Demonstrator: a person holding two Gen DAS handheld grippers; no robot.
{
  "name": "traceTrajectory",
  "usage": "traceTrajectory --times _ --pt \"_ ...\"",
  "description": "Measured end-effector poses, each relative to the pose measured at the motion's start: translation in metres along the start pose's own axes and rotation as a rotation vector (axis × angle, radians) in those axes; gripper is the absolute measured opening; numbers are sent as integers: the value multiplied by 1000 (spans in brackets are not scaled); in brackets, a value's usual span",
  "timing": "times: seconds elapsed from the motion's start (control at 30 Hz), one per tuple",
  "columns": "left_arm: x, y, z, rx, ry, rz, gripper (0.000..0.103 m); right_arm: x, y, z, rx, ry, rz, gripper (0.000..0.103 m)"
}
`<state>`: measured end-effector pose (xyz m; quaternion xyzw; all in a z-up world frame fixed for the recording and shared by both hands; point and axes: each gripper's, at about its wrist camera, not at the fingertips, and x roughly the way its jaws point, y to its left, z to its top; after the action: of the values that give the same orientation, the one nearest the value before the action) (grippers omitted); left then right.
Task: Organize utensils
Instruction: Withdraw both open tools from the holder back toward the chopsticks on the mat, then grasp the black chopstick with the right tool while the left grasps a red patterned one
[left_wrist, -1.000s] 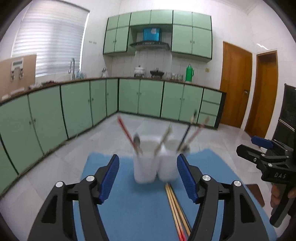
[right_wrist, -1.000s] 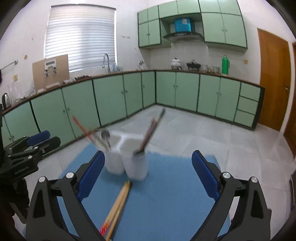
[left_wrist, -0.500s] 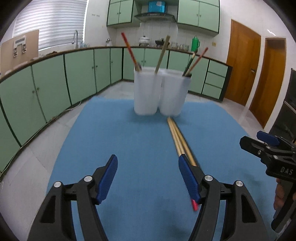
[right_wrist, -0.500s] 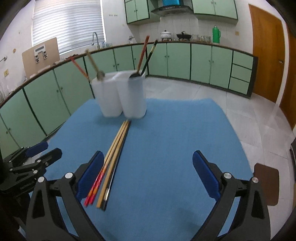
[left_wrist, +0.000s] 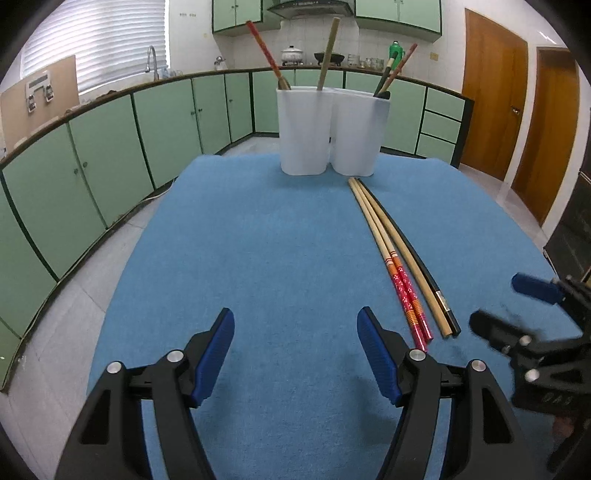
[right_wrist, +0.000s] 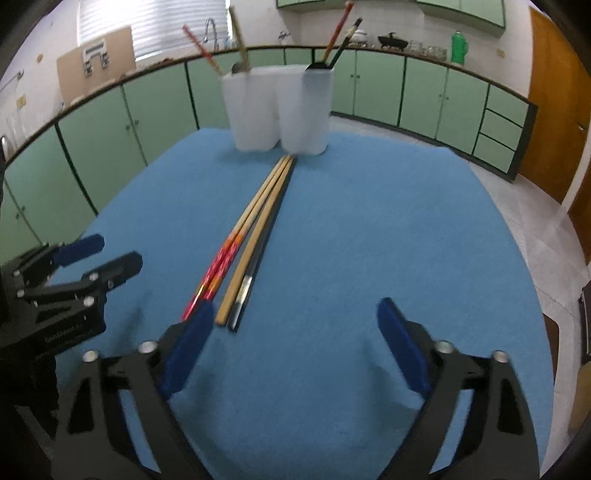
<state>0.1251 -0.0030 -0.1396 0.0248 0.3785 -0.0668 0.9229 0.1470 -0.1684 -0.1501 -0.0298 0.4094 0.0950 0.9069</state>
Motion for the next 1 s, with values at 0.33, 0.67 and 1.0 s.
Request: traceTrajectory --times 0.33,0.67,1.0 --pt "2 0 1 7 3 4 69 16 11 -4 -43 71 -12 76" --pt "3 -2 2 14 6 3 71 15 -7 -3 12 71 -74 75" --pt "5 -3 3 28 6 -5 72 12 -4 -4 21 59 -5 53"
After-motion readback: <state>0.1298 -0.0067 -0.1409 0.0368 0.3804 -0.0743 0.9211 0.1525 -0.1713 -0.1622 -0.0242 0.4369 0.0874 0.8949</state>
